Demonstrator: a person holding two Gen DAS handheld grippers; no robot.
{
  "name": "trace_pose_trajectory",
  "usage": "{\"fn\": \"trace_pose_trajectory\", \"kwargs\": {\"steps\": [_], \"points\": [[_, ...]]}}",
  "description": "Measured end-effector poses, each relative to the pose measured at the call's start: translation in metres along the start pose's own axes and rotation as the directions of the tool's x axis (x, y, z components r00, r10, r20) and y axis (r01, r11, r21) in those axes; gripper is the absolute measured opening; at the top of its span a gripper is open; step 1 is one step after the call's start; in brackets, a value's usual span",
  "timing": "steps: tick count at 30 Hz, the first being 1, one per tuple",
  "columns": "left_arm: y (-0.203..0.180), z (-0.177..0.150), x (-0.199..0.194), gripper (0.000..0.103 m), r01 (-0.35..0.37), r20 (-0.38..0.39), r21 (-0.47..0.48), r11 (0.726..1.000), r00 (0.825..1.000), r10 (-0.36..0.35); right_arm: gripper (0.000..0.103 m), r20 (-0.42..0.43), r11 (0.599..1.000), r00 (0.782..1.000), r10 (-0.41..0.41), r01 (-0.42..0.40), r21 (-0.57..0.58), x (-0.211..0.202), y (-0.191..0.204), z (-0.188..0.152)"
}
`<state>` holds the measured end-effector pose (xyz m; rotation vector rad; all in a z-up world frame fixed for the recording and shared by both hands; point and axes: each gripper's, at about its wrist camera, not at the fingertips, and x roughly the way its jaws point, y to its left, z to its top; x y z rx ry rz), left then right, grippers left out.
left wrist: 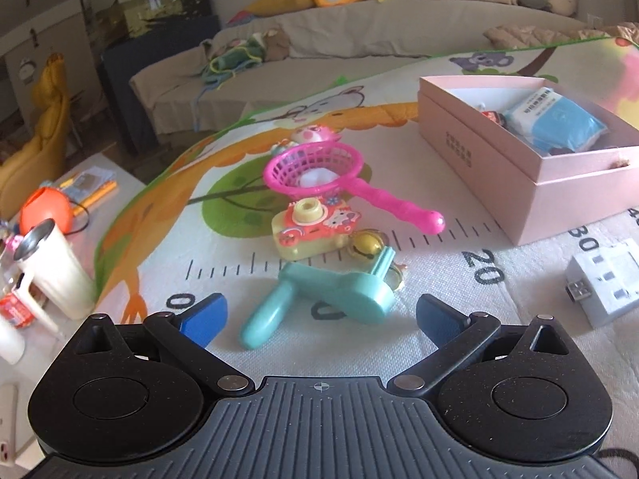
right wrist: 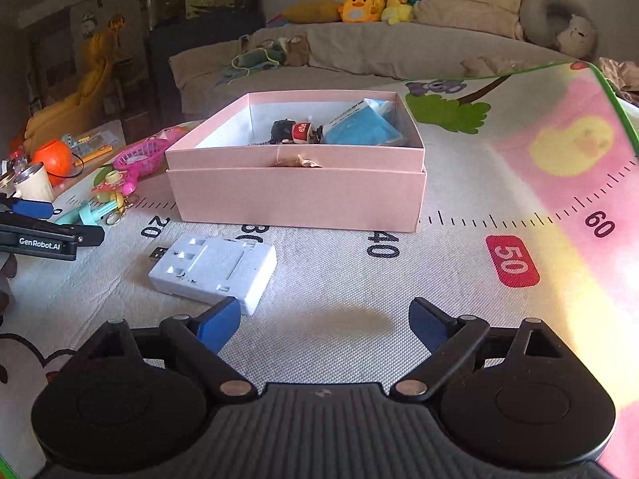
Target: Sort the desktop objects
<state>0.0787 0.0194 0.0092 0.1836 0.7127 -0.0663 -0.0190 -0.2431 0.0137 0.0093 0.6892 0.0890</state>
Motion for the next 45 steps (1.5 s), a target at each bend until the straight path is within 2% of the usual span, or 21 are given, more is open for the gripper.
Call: {"fn": "trace_pose_trajectory", "kwargs": {"steps": [3, 7, 13, 16, 20, 24, 27, 28, 31, 33, 35, 39, 42, 45], "points": [[0.004, 0.004, 0.007, 0.100, 0.037, -0.013, -0.030, 0.999, 0.999, -0.038, 0.099, -0.003, 1.000, 1.000, 0.007, -0.007, 0.013, 0.001, -0.002, 0.000], [0.003, 0.006, 0.005, 0.080, 0.060, -0.008, -0.035, 0.998, 0.998, -0.060, 0.099, -0.020, 1.000, 1.000, 0.017, -0.016, 0.026, 0.004, -0.003, 0.000], [-0.005, -0.006, -0.014, 0.078, 0.069, -0.005, -0.054, 0.996, 0.998, -0.069, 0.100, -0.026, 1.000, 0.999, 0.021, -0.021, 0.012, 0.006, 0.000, 0.000], [-0.016, -0.021, -0.036, 0.078, 0.139, -0.005, -0.061, 0.988, 0.990, -0.140, 0.100, -0.036, 1.000, 0.999, 0.020, -0.020, 0.002, 0.007, 0.001, 0.000], [-0.028, -0.039, -0.055, 0.088, 0.231, -0.016, -0.064, 0.971, 0.973, -0.232, 0.100, -0.046, 0.999, 0.999, 0.013, -0.014, -0.030, 0.008, 0.006, 0.001], [-0.033, -0.052, -0.062, 0.095, 0.219, -0.004, -0.013, 0.976, 0.976, -0.219, 0.101, -0.069, 0.997, 0.998, 0.012, -0.017, -0.080, 0.014, 0.011, 0.005], [-0.030, -0.055, -0.062, 0.097, 0.215, -0.008, -0.019, 0.976, 0.976, -0.215, 0.102, -0.026, 0.986, 0.991, -0.131, 0.128, -0.105, 0.016, 0.016, 0.013], [-0.028, -0.056, -0.062, 0.097, 0.217, -0.006, -0.024, 0.976, 0.976, -0.217, 0.102, -0.011, 0.986, 0.991, -0.132, 0.130, -0.105, 0.014, 0.017, 0.016], [-0.027, -0.057, -0.062, 0.100, 0.224, -0.002, -0.028, 0.974, 0.974, -0.225, 0.103, -0.029, 0.998, 1.000, 0.008, -0.009, -0.056, 0.008, 0.021, 0.027], [-0.028, -0.058, -0.062, 0.100, 0.221, 0.001, -0.021, 0.975, 0.975, -0.221, 0.103, -0.062, 0.996, 0.995, 0.084, -0.085, -0.025, 0.011, 0.028, 0.032], [-0.029, -0.058, -0.062, 0.101, 0.221, 0.001, -0.018, 0.975, 0.975, -0.221, 0.103, -0.080, 0.994, 0.990, 0.113, -0.113, 0.002, 0.019, 0.035, 0.035], [-0.030, -0.059, -0.062, 0.102, 0.219, 0.003, -0.013, 0.976, 0.976, -0.219, 0.103, -0.109, 0.994, 0.988, 0.108, -0.105, 0.025, 0.047, 0.053, 0.036], [-0.030, -0.060, -0.062, 0.102, 0.224, 0.003, -0.015, 0.975, 0.975, -0.224, 0.103, -0.087, 0.997, 0.994, 0.062, -0.066, -0.044, 0.053, 0.068, 0.034], [-0.029, -0.060, -0.062, 0.103, 0.228, 0.003, -0.018, 0.974, 0.974, -0.228, 0.091, -0.067, 0.993, 0.996, 0.051, -0.058, -0.102, 0.048, 0.073, 0.029]]}}
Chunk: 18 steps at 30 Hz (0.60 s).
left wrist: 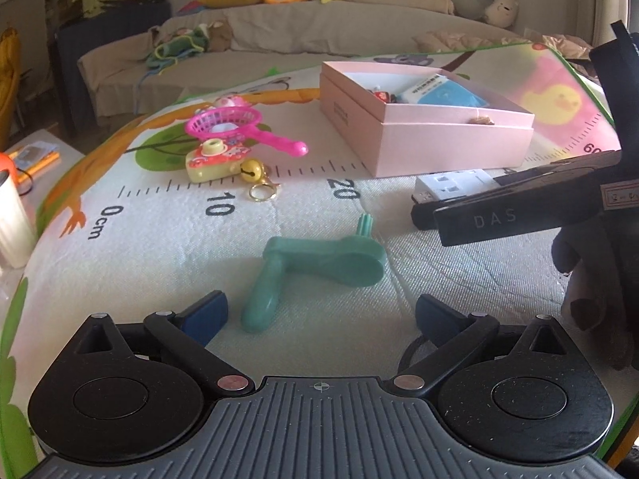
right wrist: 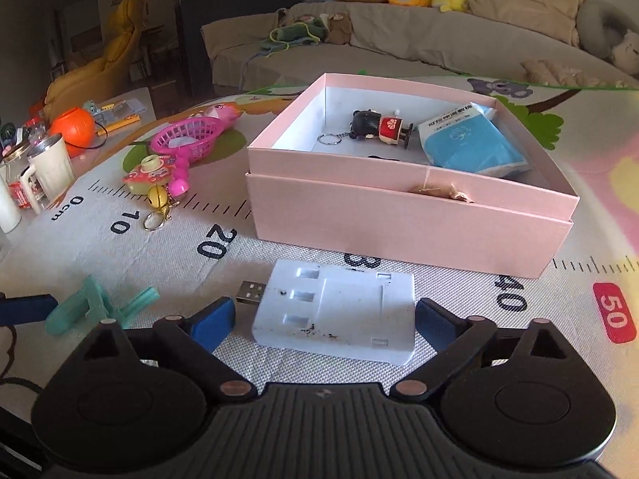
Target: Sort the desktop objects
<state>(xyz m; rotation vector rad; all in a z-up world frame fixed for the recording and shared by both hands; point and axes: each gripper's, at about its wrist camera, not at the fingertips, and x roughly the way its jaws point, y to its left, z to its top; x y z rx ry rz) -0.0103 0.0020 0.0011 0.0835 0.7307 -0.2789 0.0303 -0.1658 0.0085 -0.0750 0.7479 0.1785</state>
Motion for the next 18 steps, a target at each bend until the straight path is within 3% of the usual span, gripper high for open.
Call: {"fn": "trace_pose_trajectory", "kwargs": {"steps": [9, 16, 18], "points": [[-0.001, 0.013, 0.007, 0.103, -0.012, -0.028, -0.012, 1.000, 1.000, 0.012, 0.091, 0.022, 0.999, 0.999, -0.041, 0.041, -0.002, -0.035, -0.023, -0.031], [-0.008, 0.035, 0.029, 0.102, -0.067, -0.050, 0.033, 0.997, 0.996, 0.068, 0.091, 0.017, 0.999, 0.999, -0.027, 0.026, 0.026, -0.038, -0.031, -0.034], [-0.006, 0.037, 0.031, 0.090, -0.060, -0.061, 0.018, 0.998, 0.996, 0.061, 0.091, 0.017, 0.999, 1.000, -0.022, 0.022, 0.027, -0.038, -0.031, -0.034]]}}
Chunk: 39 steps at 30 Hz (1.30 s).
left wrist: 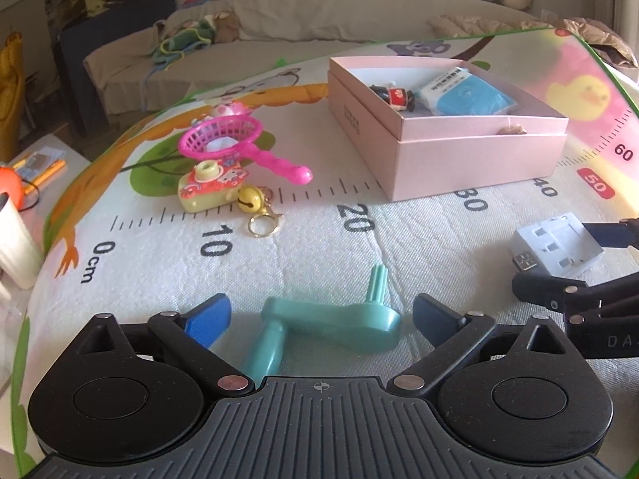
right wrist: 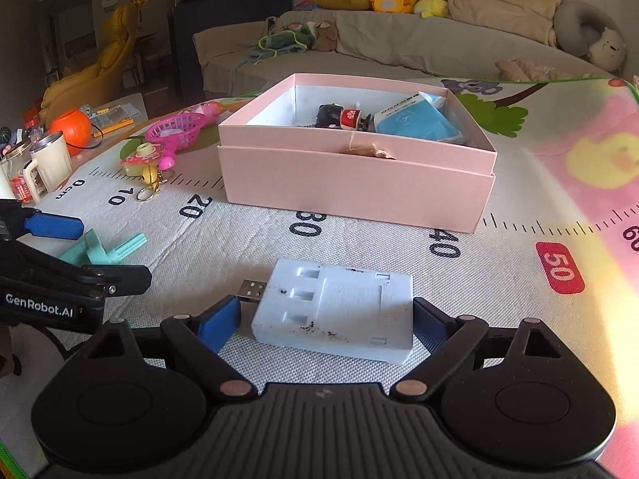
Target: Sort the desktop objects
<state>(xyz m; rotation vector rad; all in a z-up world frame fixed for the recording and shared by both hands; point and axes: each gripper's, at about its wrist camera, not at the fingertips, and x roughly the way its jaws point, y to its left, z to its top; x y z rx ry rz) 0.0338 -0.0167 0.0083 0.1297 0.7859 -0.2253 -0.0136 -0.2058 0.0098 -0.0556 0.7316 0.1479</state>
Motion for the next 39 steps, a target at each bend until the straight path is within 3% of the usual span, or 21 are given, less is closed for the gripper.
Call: {"fn": "trace_pose_trajectory", "kwargs": {"steps": [3, 11, 14, 18, 22, 24, 27, 30, 32, 35, 39], "points": [[0.003, 0.000, -0.004, 0.075, 0.005, 0.005, -0.015, 1.000, 1.000, -0.005, 0.091, -0.004, 1.000, 1.000, -0.004, 0.004, -0.005, 0.000, 0.002, 0.001], [-0.002, -0.016, -0.034, 0.075, 0.016, 0.034, 0.025, 1.000, 0.999, -0.017, 0.091, 0.007, 0.999, 0.999, 0.031, -0.031, -0.031, -0.029, 0.004, -0.004], [-0.005, -0.011, -0.059, 0.075, 0.043, 0.075, 0.037, 0.998, 0.996, -0.046, 0.091, 0.017, 0.997, 0.997, 0.080, -0.079, -0.021, -0.055, -0.003, 0.001], [-0.011, 0.027, -0.098, 0.075, 0.042, 0.227, 0.085, 0.995, 0.972, -0.061, 0.091, 0.159, 0.994, 0.982, 0.101, -0.093, -0.055, -0.113, -0.018, 0.035], [-0.027, 0.078, -0.105, 0.075, 0.030, 0.341, 0.128, 0.991, 0.937, -0.073, 0.091, 0.343, 0.997, 0.937, 0.061, -0.042, -0.061, -0.159, -0.040, 0.086], [-0.038, 0.103, -0.093, 0.075, 0.047, 0.354, 0.133, 0.990, 0.931, -0.092, 0.091, 0.390, 0.998, 0.920, 0.031, -0.011, -0.054, -0.164, -0.048, 0.108], [-0.054, 0.144, -0.060, 0.077, 0.093, 0.360, 0.122, 0.988, 0.924, -0.132, 0.091, 0.407, 0.999, 0.914, 0.002, 0.013, -0.034, -0.153, -0.058, 0.135], [-0.057, 0.168, -0.031, 0.086, 0.092, 0.330, 0.072, 0.993, 0.937, -0.111, 0.091, 0.392, 1.000, 0.920, -0.017, 0.020, -0.005, -0.132, -0.066, 0.157], [-0.043, 0.162, -0.029, 0.096, 0.122, 0.328, 0.012, 0.992, 0.937, -0.120, 0.091, 0.374, 1.000, 0.927, -0.027, 0.029, 0.001, -0.117, -0.070, 0.163], [-0.023, 0.127, -0.035, 0.098, 0.103, 0.328, -0.008, 0.995, 0.940, -0.095, 0.091, 0.341, 0.999, 0.940, -0.031, 0.033, -0.001, -0.094, -0.076, 0.165], [-0.005, 0.070, -0.037, 0.100, 0.048, 0.260, 0.002, 0.999, 0.964, -0.047, 0.091, 0.255, 0.999, 0.967, 0.014, -0.024, 0.035, -0.050, -0.077, 0.170]]}}
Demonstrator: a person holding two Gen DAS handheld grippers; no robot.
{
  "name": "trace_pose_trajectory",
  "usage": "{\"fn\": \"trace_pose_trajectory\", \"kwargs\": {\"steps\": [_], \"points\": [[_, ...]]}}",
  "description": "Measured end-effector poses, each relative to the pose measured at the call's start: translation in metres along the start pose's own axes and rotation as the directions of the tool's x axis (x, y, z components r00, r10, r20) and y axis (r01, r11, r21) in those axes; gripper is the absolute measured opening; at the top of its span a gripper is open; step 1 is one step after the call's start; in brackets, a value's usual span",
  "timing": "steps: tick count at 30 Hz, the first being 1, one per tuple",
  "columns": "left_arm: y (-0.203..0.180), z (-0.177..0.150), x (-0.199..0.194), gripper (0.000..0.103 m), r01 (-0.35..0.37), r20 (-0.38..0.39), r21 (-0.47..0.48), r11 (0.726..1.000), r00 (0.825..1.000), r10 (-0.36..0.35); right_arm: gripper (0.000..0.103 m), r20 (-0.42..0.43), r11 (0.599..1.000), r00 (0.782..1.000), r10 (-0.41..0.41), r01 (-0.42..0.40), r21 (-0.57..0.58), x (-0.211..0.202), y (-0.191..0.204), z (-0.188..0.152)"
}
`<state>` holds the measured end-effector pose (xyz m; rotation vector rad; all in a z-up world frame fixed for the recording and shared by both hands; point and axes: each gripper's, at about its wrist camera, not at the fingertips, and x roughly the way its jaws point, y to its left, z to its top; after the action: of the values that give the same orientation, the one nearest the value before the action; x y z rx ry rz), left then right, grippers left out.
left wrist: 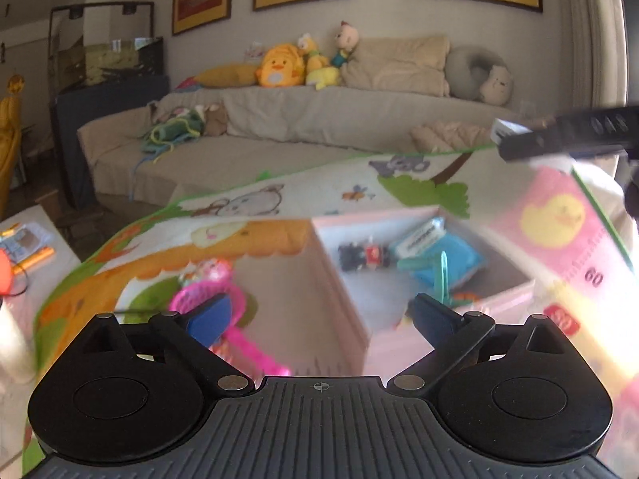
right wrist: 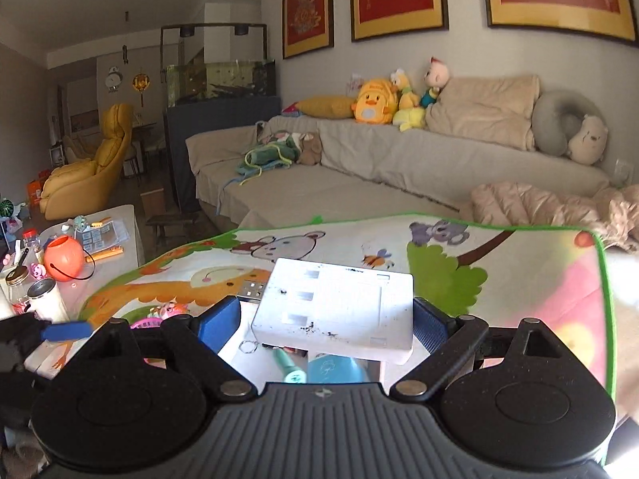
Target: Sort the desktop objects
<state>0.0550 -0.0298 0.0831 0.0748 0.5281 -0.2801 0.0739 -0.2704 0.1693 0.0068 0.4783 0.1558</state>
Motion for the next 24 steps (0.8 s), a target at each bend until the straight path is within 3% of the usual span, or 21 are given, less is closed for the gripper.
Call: {"fn": "trace_pose_trajectory", "kwargs": {"steps": [6, 8, 12, 16, 19, 24], "points": [[0.030, -0.066, -0.007, 0.101, -0.087, -0.130, -0.032, 0.996, 0.988, 0.083, 0.092, -0.142, 0.976, 0.977, 0.156, -0.131, 0.175, 0.073, 0.004, -0.004], [0.039, -0.079, -0.010, 0.102, -0.134, -0.135, -0.020, 0.991, 0.982, 0.130, 0.093, -0.159, 0.972, 0.975, 0.158, -0.125, 0.197, 0.085, 0.009, -0.006], [0.052, -0.091, -0.011, 0.103, -0.192, -0.133, -0.001, 0.981, 0.973, 0.190, 0.095, -0.181, 0.980, 0.974, 0.139, -0.110, 0.163, 0.095, 0.027, -0.011], [0.067, -0.093, -0.008, 0.103, -0.198, -0.150, -0.100, 0.975, 0.972, 0.182, 0.096, -0.204, 0.990, 0.971, 0.122, -0.104, 0.098, 0.097, 0.050, -0.012], [0.078, -0.095, -0.008, 0.103, -0.195, -0.162, -0.168, 0.966, 0.972, 0.168, 0.096, -0.219, 0.988, 0.963, 0.154, -0.149, 0.040, 0.098, 0.080, -0.012], [0.085, -0.098, -0.010, 0.103, -0.180, -0.159, -0.217, 0.960, 0.976, 0.147, 0.099, -0.291, 0.966, 0.932, 0.217, -0.247, -0.070, 0.126, 0.150, -0.012]]}}
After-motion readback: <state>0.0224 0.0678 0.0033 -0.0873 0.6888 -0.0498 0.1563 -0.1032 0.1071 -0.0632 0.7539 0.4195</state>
